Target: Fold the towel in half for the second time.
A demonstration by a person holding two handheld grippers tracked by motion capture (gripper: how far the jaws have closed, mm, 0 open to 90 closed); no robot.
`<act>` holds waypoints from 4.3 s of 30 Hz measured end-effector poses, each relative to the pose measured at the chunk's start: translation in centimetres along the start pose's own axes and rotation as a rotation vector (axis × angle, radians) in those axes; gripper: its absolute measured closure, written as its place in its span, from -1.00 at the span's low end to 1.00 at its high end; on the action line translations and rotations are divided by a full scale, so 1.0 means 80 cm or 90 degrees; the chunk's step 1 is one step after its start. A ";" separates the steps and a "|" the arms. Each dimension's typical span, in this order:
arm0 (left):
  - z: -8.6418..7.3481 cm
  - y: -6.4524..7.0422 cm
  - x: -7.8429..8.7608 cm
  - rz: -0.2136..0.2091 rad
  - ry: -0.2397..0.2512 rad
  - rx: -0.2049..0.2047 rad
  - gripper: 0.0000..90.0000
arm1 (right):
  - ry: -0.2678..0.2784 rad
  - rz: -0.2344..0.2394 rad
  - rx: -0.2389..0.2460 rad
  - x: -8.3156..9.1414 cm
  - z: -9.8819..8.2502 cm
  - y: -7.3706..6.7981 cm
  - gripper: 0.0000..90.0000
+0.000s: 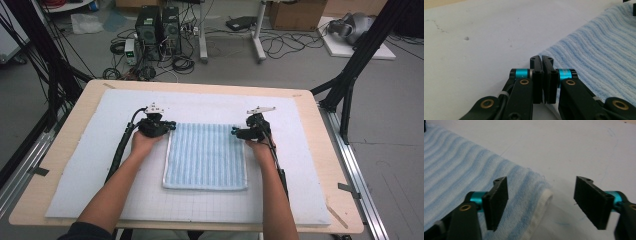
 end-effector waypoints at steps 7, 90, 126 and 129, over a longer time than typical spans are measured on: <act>0.000 0.001 -0.001 0.002 0.000 0.005 0.93 | -0.017 0.000 -0.007 -0.007 -0.001 0.005 0.13; -0.087 0.099 0.186 -0.113 0.137 0.008 0.92 | 0.127 0.058 0.114 0.124 -0.111 -0.164 0.84; -0.107 0.110 0.158 -0.061 -0.005 -0.025 0.54 | 0.013 0.043 0.120 0.089 -0.133 -0.181 0.44; -0.105 0.110 0.162 -0.070 0.007 -0.029 0.51 | 0.025 0.056 0.114 0.095 -0.132 -0.181 0.38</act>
Point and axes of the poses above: each handheld gripper's, and its own axes: x roughly backward along the jaws, z roughly out of its top, y roughly to its right, the point moved 9 cm from there along -x, roughly forward along the jaws, and after that the axes turned 13 degrees about z, right-handed, at the moved point
